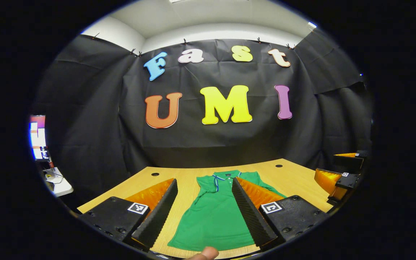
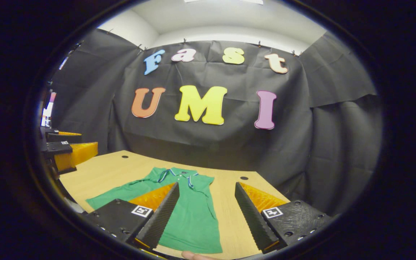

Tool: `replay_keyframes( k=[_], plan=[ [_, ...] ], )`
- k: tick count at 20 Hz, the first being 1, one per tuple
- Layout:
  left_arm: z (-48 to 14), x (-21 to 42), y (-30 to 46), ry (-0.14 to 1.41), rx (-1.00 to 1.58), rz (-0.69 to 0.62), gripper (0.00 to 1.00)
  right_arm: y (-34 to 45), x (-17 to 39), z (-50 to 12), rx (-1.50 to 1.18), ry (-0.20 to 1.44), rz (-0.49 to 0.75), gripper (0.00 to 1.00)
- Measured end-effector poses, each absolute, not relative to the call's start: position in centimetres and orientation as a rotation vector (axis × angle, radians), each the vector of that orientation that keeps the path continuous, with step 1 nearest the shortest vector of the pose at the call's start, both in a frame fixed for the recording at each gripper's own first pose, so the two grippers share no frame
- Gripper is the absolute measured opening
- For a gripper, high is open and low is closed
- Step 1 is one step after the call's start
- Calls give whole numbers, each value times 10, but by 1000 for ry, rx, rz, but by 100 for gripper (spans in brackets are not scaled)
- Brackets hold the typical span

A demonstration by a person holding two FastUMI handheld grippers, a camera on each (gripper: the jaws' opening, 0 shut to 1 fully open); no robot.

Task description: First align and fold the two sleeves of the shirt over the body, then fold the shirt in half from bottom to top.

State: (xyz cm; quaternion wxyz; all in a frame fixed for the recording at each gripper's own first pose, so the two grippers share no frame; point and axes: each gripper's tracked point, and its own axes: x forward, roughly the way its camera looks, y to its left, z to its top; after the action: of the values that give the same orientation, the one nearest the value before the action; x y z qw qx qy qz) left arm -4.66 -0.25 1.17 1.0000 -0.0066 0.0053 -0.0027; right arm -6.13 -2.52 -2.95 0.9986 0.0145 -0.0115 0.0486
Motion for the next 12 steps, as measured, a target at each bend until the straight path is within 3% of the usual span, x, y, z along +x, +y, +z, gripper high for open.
replay_keyframes(
  k=[12],
  plan=[
    [-40, -37, 3, 125, -54, -37, 97, -18, -51, -58, 12, 45, 124, 95]
  ],
)
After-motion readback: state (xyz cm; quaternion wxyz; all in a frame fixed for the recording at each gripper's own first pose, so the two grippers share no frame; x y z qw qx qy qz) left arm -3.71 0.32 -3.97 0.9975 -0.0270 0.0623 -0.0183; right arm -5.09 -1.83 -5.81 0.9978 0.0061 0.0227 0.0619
